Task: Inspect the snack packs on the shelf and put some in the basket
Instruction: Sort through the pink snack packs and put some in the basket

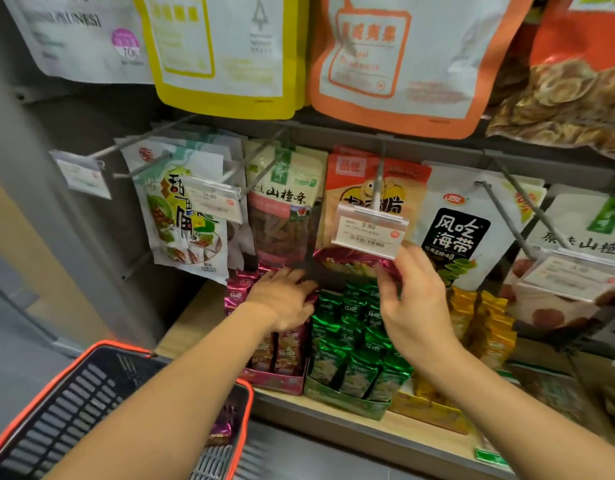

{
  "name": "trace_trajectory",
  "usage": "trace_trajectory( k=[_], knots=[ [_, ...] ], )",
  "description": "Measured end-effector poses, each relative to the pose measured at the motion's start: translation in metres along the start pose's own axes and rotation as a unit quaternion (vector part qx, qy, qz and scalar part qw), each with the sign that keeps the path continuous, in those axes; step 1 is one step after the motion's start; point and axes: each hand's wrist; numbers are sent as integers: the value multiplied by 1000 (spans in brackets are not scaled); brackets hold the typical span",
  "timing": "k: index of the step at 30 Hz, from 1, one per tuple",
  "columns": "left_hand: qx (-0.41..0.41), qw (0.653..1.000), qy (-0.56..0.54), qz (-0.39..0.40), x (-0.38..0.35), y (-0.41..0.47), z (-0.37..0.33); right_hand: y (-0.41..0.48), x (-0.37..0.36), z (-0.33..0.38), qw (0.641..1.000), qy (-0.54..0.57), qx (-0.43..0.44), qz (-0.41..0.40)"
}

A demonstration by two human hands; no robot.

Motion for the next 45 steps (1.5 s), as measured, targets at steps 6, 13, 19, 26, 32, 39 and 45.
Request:
trace_trajectory(
  k=[6, 13, 19, 26, 32, 39, 45],
  knots=[
    [0, 999, -43, 7, 8, -30, 8, 18, -48, -6, 982, -62, -161, 75],
    [-16, 997, -64, -26, 1, -49, 3, 28, -73, -9, 980, -74, -102, 152],
    [-31, 997, -59, -33, -1, -51, 1, 44, -89, -5, 990, -5, -98, 99],
    [-34, 998, -46, -24, 0, -54, 2, 44, -98, -10, 980, -41, -85, 173],
    [-44, 998, -34, -38, -2, -53, -1, 41, -102, -17, 980, 20, -128, 152],
    [-49, 996, -70, -21, 7, -52, -2, 34, -115, -39, 916, -176, -72, 353],
    [-57, 995, -10, 79, 26, -54, 7, 44, -114, -35, 908, -142, -94, 383]
  ],
)
Point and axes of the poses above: each hand's wrist, its own y-axis towards the middle knuckle, its own x-axis out of the back of the hand, z = x × y, and after that the axes turned 15 degrees about -x, right-handed
